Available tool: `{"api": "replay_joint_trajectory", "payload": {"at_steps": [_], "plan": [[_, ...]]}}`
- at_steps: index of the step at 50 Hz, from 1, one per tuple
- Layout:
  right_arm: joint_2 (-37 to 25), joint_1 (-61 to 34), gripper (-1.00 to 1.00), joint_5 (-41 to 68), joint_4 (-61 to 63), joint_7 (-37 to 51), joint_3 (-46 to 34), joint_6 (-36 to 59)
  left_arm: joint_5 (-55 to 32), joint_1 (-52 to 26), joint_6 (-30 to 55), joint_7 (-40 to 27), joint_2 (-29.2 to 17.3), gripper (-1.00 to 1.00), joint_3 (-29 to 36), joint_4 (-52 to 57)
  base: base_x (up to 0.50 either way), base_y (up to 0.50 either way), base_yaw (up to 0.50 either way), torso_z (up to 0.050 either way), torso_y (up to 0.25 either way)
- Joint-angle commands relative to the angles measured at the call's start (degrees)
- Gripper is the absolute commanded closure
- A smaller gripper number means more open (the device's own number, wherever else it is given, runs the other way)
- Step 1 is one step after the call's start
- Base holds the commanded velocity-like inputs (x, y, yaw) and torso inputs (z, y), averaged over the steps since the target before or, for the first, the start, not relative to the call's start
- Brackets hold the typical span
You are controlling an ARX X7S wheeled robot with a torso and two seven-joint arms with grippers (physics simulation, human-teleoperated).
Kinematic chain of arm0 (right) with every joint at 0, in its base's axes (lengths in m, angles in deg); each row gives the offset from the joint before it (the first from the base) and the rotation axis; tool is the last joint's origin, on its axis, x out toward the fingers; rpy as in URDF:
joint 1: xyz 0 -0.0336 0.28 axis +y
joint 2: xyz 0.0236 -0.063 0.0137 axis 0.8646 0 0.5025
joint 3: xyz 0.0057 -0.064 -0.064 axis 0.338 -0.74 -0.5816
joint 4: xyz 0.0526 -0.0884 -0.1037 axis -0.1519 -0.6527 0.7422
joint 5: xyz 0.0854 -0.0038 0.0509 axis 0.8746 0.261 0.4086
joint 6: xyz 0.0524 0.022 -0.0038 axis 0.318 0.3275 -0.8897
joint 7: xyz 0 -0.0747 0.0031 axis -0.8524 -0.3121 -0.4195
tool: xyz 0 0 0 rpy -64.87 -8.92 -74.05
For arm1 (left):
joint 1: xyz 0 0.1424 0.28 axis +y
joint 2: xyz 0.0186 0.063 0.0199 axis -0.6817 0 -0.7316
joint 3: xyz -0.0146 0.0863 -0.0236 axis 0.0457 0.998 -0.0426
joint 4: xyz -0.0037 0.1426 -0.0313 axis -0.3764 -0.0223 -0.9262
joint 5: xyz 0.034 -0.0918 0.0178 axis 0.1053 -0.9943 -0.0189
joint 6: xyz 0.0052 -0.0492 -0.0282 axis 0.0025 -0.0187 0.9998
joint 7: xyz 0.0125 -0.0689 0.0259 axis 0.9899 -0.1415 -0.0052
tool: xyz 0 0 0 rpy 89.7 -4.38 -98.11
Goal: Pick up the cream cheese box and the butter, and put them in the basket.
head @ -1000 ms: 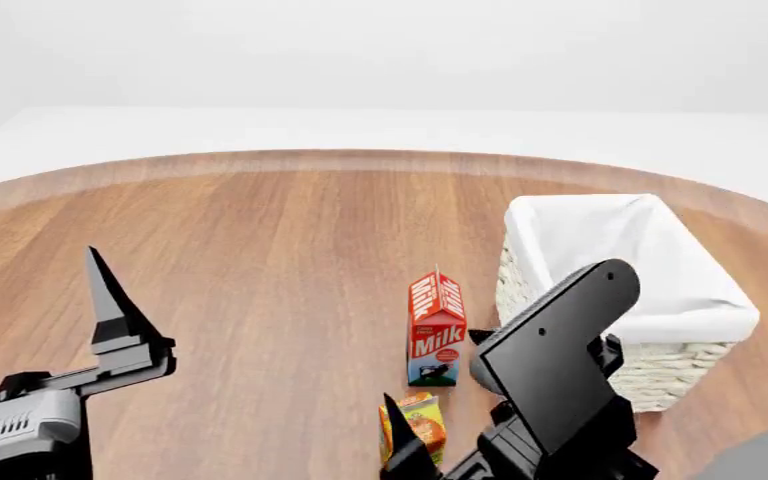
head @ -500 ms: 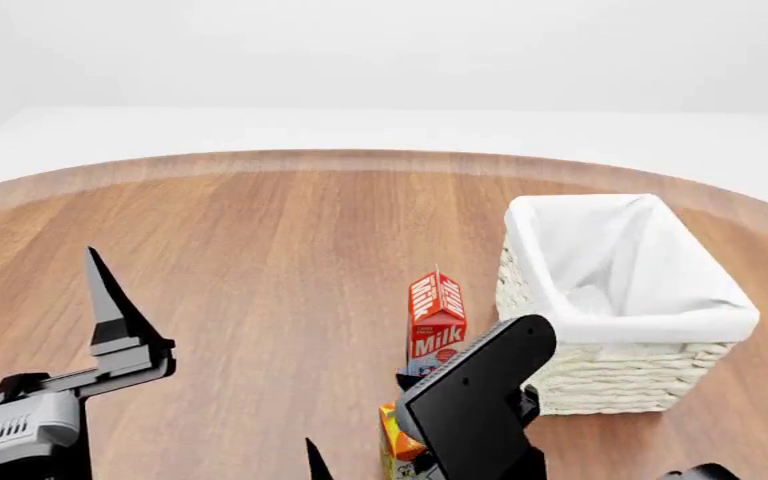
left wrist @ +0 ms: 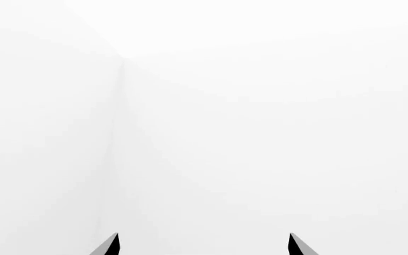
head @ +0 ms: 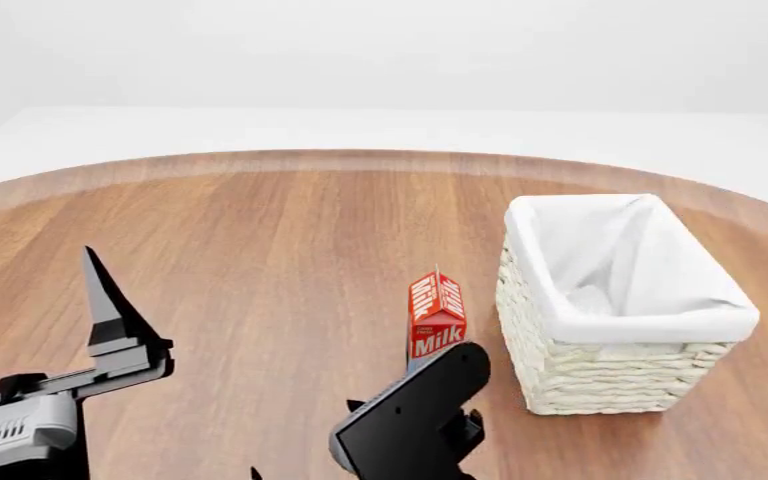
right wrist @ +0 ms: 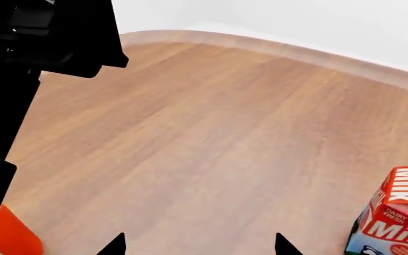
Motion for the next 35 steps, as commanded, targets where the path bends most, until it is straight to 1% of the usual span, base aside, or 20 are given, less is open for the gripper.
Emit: {"api": "replay_joint_trajectory", "payload": {"at_steps": [1, 7, 35], "plan": [[3.44, 0.52, -1.0, -1.24, -0.64, 1.56, -2.05, -0.55, -0.09, 0.13, -0.17, -0.17, -0.16, -1.0, -0.07, 0.04, 0.0, 0.0, 0.0, 0.0, 0.0], [4.13, 1.9, -1.0, -2.88, -1.04, 0.65, -2.41, -1.03, -0.13, 0.25, -0.35, -0.25, -0.22, -1.0, -0.12, -0.03, 0.0, 0.0, 0.0, 0.0, 0.0], [10.77, 3.97, -1.0, -7.37, -4.34, 5.58, -6.32, -3.36, -0.7, 0.15, -1.08, -0.42, -0.4, -1.0, -0.18, -1.17, 0.0, 0.0, 0.0, 0.0, 0.0]]}}
